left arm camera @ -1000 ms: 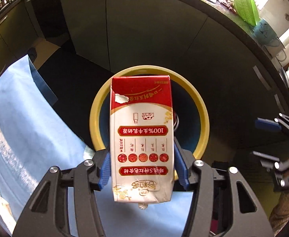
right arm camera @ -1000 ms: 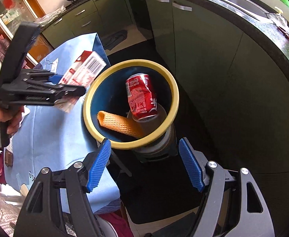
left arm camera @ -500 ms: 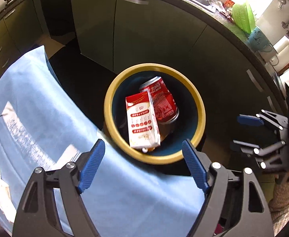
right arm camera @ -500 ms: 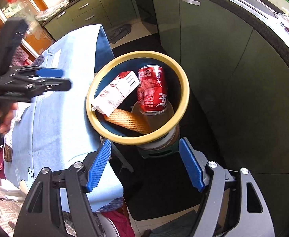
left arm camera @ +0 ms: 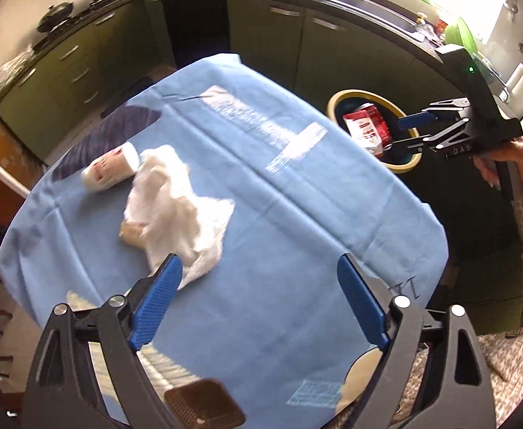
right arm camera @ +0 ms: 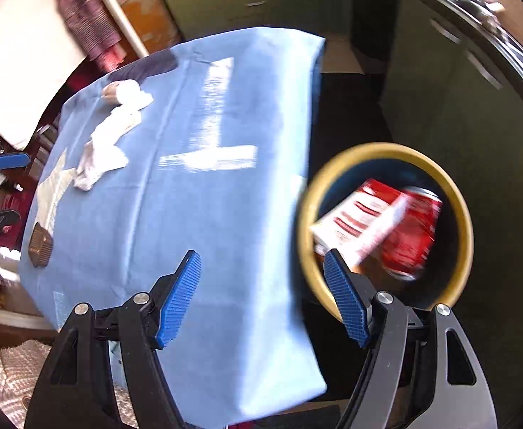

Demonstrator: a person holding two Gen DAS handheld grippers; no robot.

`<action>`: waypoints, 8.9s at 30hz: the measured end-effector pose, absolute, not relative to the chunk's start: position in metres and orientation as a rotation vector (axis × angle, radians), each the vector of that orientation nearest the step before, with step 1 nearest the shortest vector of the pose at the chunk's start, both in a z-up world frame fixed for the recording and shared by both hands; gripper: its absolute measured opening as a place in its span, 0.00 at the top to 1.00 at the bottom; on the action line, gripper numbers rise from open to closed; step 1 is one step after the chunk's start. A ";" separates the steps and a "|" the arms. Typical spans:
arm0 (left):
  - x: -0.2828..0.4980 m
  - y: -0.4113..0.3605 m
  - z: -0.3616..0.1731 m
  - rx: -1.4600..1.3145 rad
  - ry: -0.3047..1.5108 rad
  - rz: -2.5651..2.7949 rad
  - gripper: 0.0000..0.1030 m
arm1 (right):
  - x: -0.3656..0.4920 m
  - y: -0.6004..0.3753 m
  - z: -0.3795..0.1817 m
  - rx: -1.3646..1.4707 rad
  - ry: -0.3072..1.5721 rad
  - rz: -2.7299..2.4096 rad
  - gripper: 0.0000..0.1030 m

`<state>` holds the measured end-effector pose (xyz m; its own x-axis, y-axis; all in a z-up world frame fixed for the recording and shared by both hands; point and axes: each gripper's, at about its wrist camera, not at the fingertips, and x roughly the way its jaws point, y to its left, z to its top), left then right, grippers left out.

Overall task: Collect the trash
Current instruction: 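Pinch the white paper towel with the right gripper and lift it, then carry the paper towel over the bin and release it, then grasp the invisible-tape box with the left gripper, then carry the tape box over the bin and open the left gripper, then reach the right gripper to the white supplement bottle and grasp it, then carry the supplement bottle over the bin and open the right gripper, then grasp the brown square plastic tray rim with the left gripper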

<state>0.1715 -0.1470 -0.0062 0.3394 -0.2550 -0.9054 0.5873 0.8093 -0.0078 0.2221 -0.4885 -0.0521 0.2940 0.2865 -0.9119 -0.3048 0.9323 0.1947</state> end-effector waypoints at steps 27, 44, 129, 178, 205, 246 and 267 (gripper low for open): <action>0.145 -0.018 -0.034 0.209 1.111 -0.450 0.17 | 0.355 -0.251 -0.100 -0.082 1.454 0.568 0.45; 0.146 -0.047 -0.029 0.263 1.103 -0.500 0.17 | 0.295 -0.336 -0.011 0.018 1.240 0.577 0.96; 0.279 -0.166 -0.089 0.627 1.066 -0.852 0.46 | 0.202 -0.566 -0.038 0.173 1.204 0.181 0.38; 0.172 -0.115 -0.026 0.430 1.055 -0.643 0.12 | 0.288 -0.441 -0.029 -0.075 1.144 0.552 0.31; 0.147 0.019 -0.047 0.165 1.067 -0.462 0.10 | 0.451 -0.146 -0.106 -0.679 1.185 0.841 0.51; 0.100 -0.091 -0.020 0.293 0.987 -0.672 0.09 | 0.259 -0.670 -0.090 0.145 1.215 -0.040 0.35; 0.100 -0.043 -0.071 0.377 1.161 -0.624 0.07 | 0.187 -0.572 -0.051 0.193 1.106 0.255 0.35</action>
